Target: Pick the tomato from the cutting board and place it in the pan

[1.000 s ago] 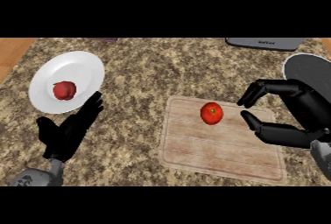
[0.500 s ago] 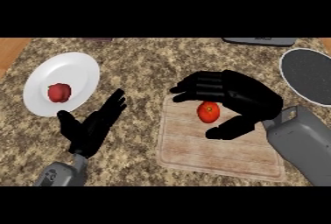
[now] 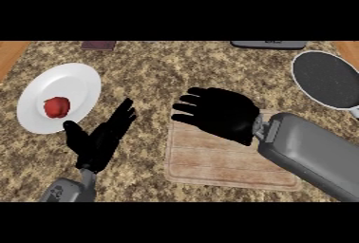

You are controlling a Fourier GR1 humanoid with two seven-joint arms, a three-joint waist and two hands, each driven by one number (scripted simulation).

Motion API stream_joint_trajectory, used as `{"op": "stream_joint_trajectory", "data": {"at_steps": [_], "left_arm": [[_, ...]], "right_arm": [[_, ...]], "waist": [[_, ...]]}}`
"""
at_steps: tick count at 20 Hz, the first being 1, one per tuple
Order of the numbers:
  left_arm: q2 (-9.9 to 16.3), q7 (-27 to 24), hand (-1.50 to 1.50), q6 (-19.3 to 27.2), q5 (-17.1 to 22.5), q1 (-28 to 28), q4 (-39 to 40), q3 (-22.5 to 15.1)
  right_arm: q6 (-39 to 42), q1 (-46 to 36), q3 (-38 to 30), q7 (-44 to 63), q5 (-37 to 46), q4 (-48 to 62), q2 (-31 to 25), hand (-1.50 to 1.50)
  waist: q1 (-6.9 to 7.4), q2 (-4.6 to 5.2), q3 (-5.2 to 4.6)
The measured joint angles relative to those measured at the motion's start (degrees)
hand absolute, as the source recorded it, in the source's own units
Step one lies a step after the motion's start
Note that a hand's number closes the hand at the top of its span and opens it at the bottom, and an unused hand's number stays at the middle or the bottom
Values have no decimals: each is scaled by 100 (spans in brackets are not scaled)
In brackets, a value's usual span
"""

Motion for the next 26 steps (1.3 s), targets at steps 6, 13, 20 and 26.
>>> {"op": "stream_joint_trajectory", "data": {"at_steps": [6,13,20,26], "left_arm": [[55,-5,0,8,13,109,-97,107],[90,-65,0,-76,-28,358,-234,214],[-34,21,0,-121,-185,356,-281,320],[-139,218,0,-123,-242,327,-423,394]], "right_arm": [[1391,-328,954,1292,848,36,667,-150],[2532,206,1393,2479,1451,-95,1424,-150],[2365,698,1392,2561,2224,196,1670,-150],[2097,643,1359,2348,2931,367,1554,-150]], "waist": [[-143,-11,10],[-232,16,24],[-236,38,29],[-233,41,30]]}}
